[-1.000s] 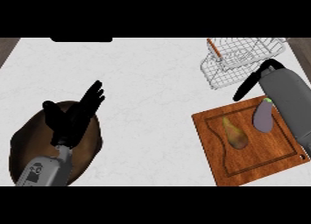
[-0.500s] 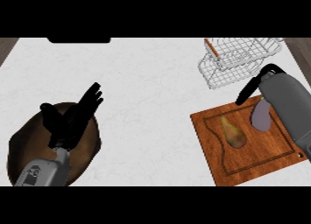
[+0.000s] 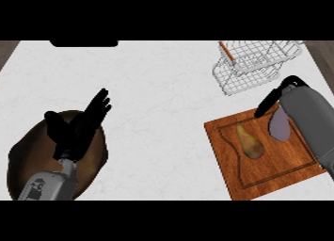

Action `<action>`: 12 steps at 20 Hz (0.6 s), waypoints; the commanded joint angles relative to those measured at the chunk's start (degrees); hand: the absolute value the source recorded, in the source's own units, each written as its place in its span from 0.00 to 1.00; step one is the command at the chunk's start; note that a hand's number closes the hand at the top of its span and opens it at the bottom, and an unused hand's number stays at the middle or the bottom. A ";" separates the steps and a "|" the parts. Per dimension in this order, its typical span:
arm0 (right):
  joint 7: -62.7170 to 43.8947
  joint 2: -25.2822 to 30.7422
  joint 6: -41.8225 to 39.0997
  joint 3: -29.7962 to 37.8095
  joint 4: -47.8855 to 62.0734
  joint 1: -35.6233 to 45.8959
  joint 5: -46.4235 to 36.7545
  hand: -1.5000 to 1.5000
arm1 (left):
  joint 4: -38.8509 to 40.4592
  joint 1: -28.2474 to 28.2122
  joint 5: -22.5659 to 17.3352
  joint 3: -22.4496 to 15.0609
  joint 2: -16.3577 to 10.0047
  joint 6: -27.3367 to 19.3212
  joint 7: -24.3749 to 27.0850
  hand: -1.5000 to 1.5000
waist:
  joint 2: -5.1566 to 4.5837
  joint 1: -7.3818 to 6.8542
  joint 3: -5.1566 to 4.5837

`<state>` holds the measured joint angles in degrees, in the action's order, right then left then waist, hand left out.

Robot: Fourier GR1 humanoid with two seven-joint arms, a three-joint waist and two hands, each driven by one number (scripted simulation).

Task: Pick the eggplant from the cutting board and place it in the tiered basket

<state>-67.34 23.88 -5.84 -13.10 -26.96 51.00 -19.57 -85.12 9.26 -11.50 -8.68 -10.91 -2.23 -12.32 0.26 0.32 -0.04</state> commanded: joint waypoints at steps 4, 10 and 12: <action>-10.04 -1.99 3.54 0.71 -0.69 -3.35 -1.53 0.00 | -0.10 1.91 -0.99 2.18 -1.04 1.07 -2.43 0.50 | -0.06 0.01 -0.01; -7.94 -1.93 4.31 1.86 -3.28 -7.70 -2.12 0.00 | 0.71 2.55 -0.04 1.58 0.64 1.38 -1.54 0.50 | -0.07 0.08 0.00; -7.21 -0.39 2.83 3.07 -2.84 -7.03 -2.02 0.00 | 0.88 2.12 0.40 1.67 1.32 0.83 -1.37 0.50 | -0.17 -0.14 0.01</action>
<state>-66.26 23.08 -2.80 -11.12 -29.19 44.29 -21.39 -84.85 10.12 -10.98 -7.68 -10.05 -1.60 -13.12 0.19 0.30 -0.03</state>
